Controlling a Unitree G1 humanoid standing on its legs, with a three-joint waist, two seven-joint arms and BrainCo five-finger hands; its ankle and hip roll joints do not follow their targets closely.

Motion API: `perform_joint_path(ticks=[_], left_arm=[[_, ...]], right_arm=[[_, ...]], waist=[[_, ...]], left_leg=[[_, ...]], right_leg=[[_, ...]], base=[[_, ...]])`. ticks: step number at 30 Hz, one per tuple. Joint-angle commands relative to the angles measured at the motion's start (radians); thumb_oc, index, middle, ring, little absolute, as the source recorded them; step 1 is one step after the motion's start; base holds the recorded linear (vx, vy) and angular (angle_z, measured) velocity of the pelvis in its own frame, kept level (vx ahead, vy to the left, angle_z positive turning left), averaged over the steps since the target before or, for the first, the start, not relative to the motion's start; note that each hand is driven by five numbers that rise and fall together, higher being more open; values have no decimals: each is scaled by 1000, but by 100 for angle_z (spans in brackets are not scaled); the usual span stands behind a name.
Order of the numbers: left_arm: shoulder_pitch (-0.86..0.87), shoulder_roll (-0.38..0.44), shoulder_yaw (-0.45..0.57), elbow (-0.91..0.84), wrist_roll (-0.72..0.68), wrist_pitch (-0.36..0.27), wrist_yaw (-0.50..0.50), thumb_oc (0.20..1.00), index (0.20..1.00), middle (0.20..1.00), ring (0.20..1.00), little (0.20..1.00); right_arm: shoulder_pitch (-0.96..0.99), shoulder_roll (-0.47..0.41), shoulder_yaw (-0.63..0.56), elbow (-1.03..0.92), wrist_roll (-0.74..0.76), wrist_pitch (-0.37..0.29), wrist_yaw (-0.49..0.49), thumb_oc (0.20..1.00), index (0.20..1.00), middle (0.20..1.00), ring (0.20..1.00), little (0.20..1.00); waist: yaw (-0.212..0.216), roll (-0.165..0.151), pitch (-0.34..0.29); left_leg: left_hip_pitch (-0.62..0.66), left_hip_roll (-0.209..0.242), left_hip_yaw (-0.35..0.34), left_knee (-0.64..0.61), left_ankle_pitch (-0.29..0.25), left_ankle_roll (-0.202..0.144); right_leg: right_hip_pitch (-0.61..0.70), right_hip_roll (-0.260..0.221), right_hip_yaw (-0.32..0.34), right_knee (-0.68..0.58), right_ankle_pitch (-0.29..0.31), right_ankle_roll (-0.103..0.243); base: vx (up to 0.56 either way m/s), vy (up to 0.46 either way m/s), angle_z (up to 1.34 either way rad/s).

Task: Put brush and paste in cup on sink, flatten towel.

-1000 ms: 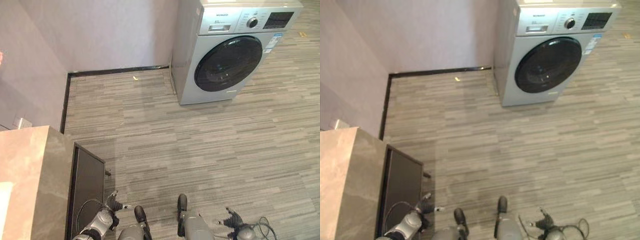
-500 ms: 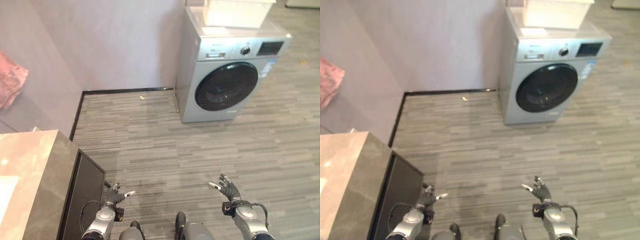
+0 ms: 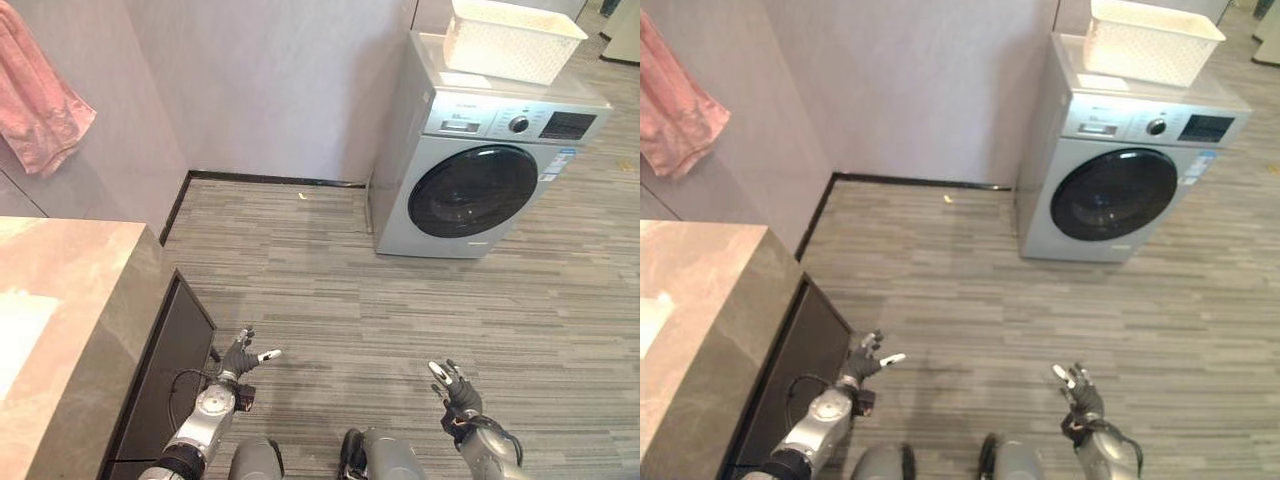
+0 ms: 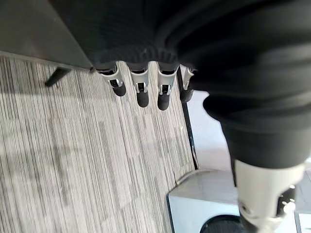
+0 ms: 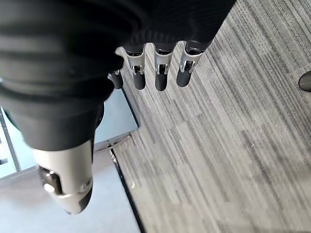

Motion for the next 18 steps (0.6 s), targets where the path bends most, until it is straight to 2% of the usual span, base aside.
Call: perform_joint_path(ticks=[1,4,6,7,8,9,10,11,13,14,15,16,18], left_arm=[[-39,37,-13,-50,138,-33,44,1000,1000,1000,1000,1000],[-42,44,2,-47,147,-33,49,1000,1000,1000,1000,1000],[-26,60,9,-69,161,-36,51,1000,1000,1000,1000,1000],[-30,64,7,-59,182,-39,53,1000,1000,1000,1000,1000],[-33,67,9,-49,192,-43,56,1000,1000,1000,1000,1000],[-36,62,20,-11,195,-42,65,1000,1000,1000,1000,1000],[-36,61,20,-10,195,-42,65,1000,1000,1000,1000,1000],[-39,53,25,9,195,-44,67,1000,1000,1000,1000,1000],[-47,47,20,30,208,-51,68,1000,1000,1000,1000,1000],[-47,46,20,30,208,-51,68,1000,1000,1000,1000,1000],[-53,37,21,52,210,-50,70,1000,1000,1000,1000,1000],[-54,33,23,63,213,-46,71,1000,1000,1000,1000,1000],[-52,21,17,79,202,-47,68,1000,1000,1000,1000,1000]], right_arm=[[-20,-53,-6,-34,-147,-3,-36,1000,1000,1000,1000,1000],[-17,-58,0,-38,-173,6,-31,1000,1000,1000,1000,1000],[-10,-52,2,-58,-157,-1,-23,1000,1000,1000,1000,1000],[-9,-50,6,-77,-153,-5,-23,1000,1000,1000,1000,1000],[-7,-50,4,-78,-151,-9,-20,1000,1000,1000,1000,1000],[-4,-52,6,-97,-151,-15,-15,1000,1000,1000,1000,1000],[-3,-53,7,-97,-151,-15,-15,1000,1000,1000,1000,1000],[2,-54,5,-91,-156,-17,-13,1000,1000,1000,1000,1000],[24,-54,-2,-102,-168,-18,-11,1000,1000,1000,1000,1000],[24,-54,-2,-102,-168,-18,-11,1000,1000,1000,1000,1000],[32,-51,-2,-109,-194,-12,-8,1000,1000,1000,1000,1000],[36,-54,5,-112,-212,-10,-1,1000,1000,1000,1000,1000],[64,-64,10,-129,-216,-5,11,1000,1000,1000,1000,1000]], waist=[[-7,17,1],[-23,29,17],[-39,51,26],[-59,58,27],[-69,58,30],[-82,53,26],[-84,57,27],[-94,52,27],[-123,58,31],[-123,59,32],[-139,60,33],[-147,57,28],[-167,54,4]], left_leg=[[79,-98,3,-18,17,38],[118,-141,-4,-108,32,70],[144,-139,-8,-176,55,77],[169,-138,-14,-223,70,71],[185,-145,-14,-247,76,66],[235,-154,3,-304,60,52],[239,-151,1,-306,59,51],[259,-154,-8,-320,58,38],[321,-144,-34,-348,48,10],[322,-143,-34,-348,48,10],[376,-127,-50,-383,48,-11],[402,-124,-60,-387,55,-19],[412,-104,-116,-353,104,-46]], right_leg=[[130,6,39,-65,87,84],[54,-19,102,25,250,115],[-24,7,132,72,263,125],[-67,48,164,39,238,119],[-102,61,169,-10,236,117],[-138,11,130,-196,256,117],[-132,14,126,-202,257,117],[-170,-11,132,-296,292,126],[-194,-15,180,-451,358,152],[-192,-14,179,-452,358,152],[-220,-32,153,-500,386,171],[-222,-27,147,-485,398,172],[-197,-4,209,-447,424,152]], base=[[133,268,-11],[102,231,-6],[138,154,-15],[178,94,-7],[325,30,-22],[267,8,-31],[318,-60,-20],[308,-86,3],[419,-109,19],[474,-138,27],[449,-162,30],[627,-276,37],[537,-375,73]])
